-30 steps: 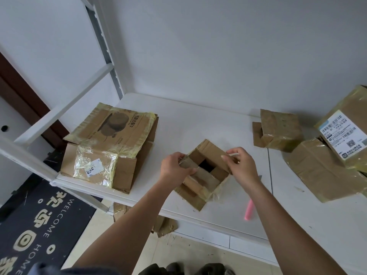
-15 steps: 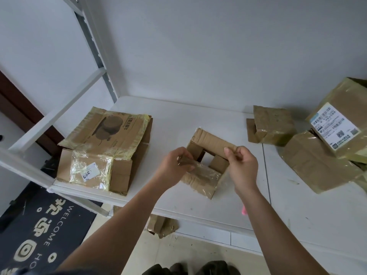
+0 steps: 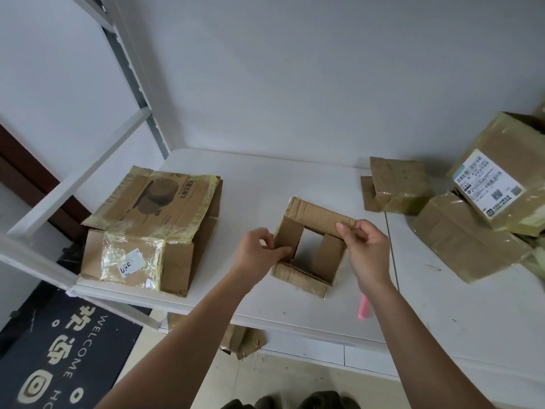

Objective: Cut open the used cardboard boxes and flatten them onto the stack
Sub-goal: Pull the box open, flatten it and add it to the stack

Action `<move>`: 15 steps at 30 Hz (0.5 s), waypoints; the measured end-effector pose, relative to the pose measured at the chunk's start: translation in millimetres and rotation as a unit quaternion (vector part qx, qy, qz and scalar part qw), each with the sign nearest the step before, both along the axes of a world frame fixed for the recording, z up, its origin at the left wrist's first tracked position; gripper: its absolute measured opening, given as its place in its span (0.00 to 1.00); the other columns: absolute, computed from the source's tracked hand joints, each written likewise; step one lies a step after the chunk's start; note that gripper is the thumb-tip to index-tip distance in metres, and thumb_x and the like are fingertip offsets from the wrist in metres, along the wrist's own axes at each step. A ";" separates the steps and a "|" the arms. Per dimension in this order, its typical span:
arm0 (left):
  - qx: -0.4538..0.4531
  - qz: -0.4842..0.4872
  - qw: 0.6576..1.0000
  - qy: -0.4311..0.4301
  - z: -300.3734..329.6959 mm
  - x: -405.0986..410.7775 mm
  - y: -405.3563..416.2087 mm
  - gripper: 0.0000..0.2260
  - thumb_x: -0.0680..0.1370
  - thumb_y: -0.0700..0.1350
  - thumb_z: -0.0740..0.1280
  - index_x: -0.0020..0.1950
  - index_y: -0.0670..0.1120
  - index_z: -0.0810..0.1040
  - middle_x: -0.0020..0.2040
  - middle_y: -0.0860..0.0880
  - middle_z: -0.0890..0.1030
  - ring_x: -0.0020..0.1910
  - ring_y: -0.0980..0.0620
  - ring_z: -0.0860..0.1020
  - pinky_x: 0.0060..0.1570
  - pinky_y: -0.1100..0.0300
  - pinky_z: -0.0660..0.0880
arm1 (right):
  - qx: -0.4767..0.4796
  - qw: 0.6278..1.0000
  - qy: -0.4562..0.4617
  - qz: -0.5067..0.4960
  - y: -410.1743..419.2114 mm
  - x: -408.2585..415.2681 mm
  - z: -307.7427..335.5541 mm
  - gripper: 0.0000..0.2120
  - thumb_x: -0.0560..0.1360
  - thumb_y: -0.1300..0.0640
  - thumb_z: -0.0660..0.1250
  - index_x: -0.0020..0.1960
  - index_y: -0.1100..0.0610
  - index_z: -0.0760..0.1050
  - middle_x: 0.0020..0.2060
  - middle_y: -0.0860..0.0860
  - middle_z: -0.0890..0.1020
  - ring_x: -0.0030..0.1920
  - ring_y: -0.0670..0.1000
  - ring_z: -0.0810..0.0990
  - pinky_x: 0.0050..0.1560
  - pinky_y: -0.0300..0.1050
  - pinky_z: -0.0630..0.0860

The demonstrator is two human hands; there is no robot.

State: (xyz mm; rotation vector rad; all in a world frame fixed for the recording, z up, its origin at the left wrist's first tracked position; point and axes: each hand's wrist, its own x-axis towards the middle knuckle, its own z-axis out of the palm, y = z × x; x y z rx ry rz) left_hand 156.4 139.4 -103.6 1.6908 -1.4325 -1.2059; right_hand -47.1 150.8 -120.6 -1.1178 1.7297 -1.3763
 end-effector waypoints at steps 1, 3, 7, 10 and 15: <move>-0.007 0.000 1.000 -0.017 -1.0 -1.1 -0.7 0.13 0.73 0.42 0.75 0.40 0.49 0.71 0.52 0.50 0.78 0.46 0.47 0.79 0.38 0.59 0.75 | -0.003 1.000 0.004 0.000 -0.2 1.8 0.0 0.14 0.75 0.50 0.72 0.43 0.61 0.76 0.37 0.58 0.79 0.36 0.46 0.74 0.39 0.41 0.70; -0.004 -0.018 1.000 -0.025 -6.1 -1.4 -0.4 0.16 0.72 0.37 0.75 0.47 0.51 0.70 0.55 0.52 0.74 0.46 0.49 0.78 0.36 0.60 0.77 | -0.011 0.999 0.014 -0.027 1.1 6.0 -0.7 0.09 0.76 0.52 0.72 0.49 0.55 0.75 0.40 0.46 0.80 0.41 0.41 0.78 0.43 0.33 0.72; -0.050 -0.076 0.992 -0.091 -16.6 -6.3 6.8 0.21 0.73 0.32 0.73 0.55 0.52 0.70 0.63 0.49 0.73 0.43 0.55 0.76 0.32 0.71 0.74 | -0.018 0.992 0.099 -0.074 11.7 13.9 -11.6 0.12 0.76 0.62 0.70 0.51 0.53 0.68 0.44 0.47 0.75 0.48 0.48 0.78 0.46 0.36 0.76; -0.063 -0.109 0.983 -0.129 -21.3 -7.0 8.1 0.26 0.74 0.34 0.72 0.65 0.55 0.68 0.67 0.51 0.71 0.44 0.54 0.76 0.28 0.72 0.72 | -0.013 0.989 0.139 -0.045 18.5 18.9 -19.0 0.11 0.75 0.61 0.71 0.52 0.55 0.70 0.48 0.50 0.74 0.47 0.46 0.74 0.45 0.29 0.72; -0.078 -0.107 0.981 -0.141 -23.6 -6.9 7.9 0.29 0.71 0.42 0.77 0.63 0.56 0.65 0.65 0.52 0.72 0.46 0.53 0.77 0.28 0.70 0.70 | 0.043 0.973 0.228 -0.015 18.7 25.5 -8.5 0.27 0.66 0.52 0.81 0.53 0.57 0.67 0.50 0.50 0.70 0.45 0.47 0.70 0.35 0.26 0.67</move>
